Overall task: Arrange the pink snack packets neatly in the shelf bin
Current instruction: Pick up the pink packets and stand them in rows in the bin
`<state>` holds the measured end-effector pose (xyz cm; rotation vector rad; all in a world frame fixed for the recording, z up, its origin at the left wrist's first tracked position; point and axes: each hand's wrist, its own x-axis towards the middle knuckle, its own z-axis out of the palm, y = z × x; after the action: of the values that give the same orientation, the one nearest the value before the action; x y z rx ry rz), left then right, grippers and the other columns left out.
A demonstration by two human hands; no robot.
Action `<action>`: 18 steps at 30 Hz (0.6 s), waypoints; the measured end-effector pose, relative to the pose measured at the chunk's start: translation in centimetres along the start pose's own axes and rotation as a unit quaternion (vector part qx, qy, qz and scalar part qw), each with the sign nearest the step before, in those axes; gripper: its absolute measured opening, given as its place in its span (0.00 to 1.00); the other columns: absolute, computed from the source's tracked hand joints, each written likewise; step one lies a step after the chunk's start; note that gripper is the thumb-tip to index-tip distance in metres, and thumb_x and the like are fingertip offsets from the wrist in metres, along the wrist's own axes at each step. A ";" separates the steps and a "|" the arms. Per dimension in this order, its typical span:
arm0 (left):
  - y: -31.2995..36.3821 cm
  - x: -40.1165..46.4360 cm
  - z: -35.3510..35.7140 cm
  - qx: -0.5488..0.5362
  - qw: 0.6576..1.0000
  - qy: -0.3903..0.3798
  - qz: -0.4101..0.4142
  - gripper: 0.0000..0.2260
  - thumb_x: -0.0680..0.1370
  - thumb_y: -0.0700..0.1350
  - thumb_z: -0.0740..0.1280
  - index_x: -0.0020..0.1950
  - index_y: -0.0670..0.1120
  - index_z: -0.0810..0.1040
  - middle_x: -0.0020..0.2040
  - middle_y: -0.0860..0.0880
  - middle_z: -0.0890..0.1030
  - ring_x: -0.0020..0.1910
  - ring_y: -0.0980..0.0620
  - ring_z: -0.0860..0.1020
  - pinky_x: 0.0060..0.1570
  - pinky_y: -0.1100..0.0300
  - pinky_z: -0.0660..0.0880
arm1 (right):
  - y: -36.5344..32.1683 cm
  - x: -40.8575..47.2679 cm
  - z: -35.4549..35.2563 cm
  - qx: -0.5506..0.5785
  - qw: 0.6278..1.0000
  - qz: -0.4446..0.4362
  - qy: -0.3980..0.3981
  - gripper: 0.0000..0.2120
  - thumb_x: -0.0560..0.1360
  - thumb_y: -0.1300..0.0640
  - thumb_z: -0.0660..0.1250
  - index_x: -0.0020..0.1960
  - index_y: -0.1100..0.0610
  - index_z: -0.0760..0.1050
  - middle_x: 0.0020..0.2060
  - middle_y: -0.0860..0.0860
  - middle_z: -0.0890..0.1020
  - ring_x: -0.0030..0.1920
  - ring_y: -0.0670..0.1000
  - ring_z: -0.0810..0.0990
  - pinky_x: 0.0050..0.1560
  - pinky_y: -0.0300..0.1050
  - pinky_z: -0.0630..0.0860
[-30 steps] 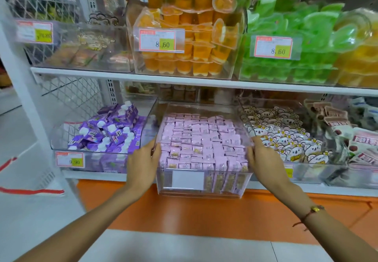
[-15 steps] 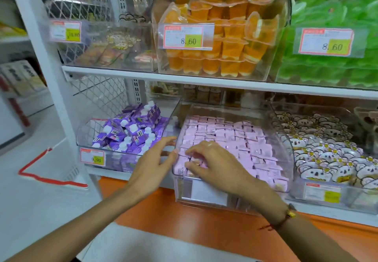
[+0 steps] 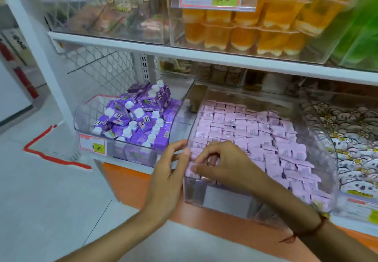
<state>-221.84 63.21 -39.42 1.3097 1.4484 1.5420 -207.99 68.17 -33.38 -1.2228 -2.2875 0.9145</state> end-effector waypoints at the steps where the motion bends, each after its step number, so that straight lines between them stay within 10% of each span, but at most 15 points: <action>1: 0.0 -0.1 0.1 0.001 1.000 -0.001 0.002 0.14 0.75 0.56 0.60 0.58 0.55 0.76 0.50 0.62 0.81 0.50 0.67 0.78 0.46 0.76 0.70 | -0.2 -0.1 0.0 -0.022 1.000 -0.001 0.003 0.03 0.69 0.52 0.74 0.39 0.49 0.81 0.32 0.44 0.79 0.34 0.42 0.75 0.40 0.41 0.71; 6: 0.7 -0.6 0.0 0.036 0.999 -0.014 -0.011 0.13 0.81 0.47 0.59 0.64 0.48 0.74 0.57 0.56 0.80 0.55 0.62 0.77 0.56 0.67 0.71 | -0.9 -0.6 0.2 -0.030 0.995 -0.033 0.085 0.04 0.70 0.57 0.74 0.37 0.52 0.81 0.30 0.47 0.80 0.28 0.40 0.76 0.32 0.34 0.72; 12: 2.8 -0.2 -0.7 0.021 0.993 -0.062 -0.097 0.11 0.82 0.52 0.55 0.58 0.56 0.75 0.56 0.54 0.79 0.61 0.53 0.75 0.66 0.51 0.68 | -1.7 -1.3 -0.7 0.215 0.974 0.027 0.062 0.02 0.71 0.65 0.72 0.41 0.62 0.80 0.25 0.44 0.80 0.26 0.38 0.76 0.29 0.27 0.69; 18: 4.7 -0.9 -2.1 0.079 0.991 -0.052 0.092 0.21 0.72 0.58 0.68 0.63 0.60 0.69 0.61 0.63 0.73 0.61 0.64 0.70 0.59 0.64 0.68 | -4.0 -1.8 -2.7 0.269 0.943 -0.031 0.194 0.02 0.73 0.62 0.70 0.45 0.61 0.79 0.39 0.51 0.81 0.36 0.40 0.79 0.38 0.32 0.76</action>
<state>-222.78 60.81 -34.89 1.6335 1.4401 1.4730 -207.75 66.04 -28.73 -0.9734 -1.6112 1.0711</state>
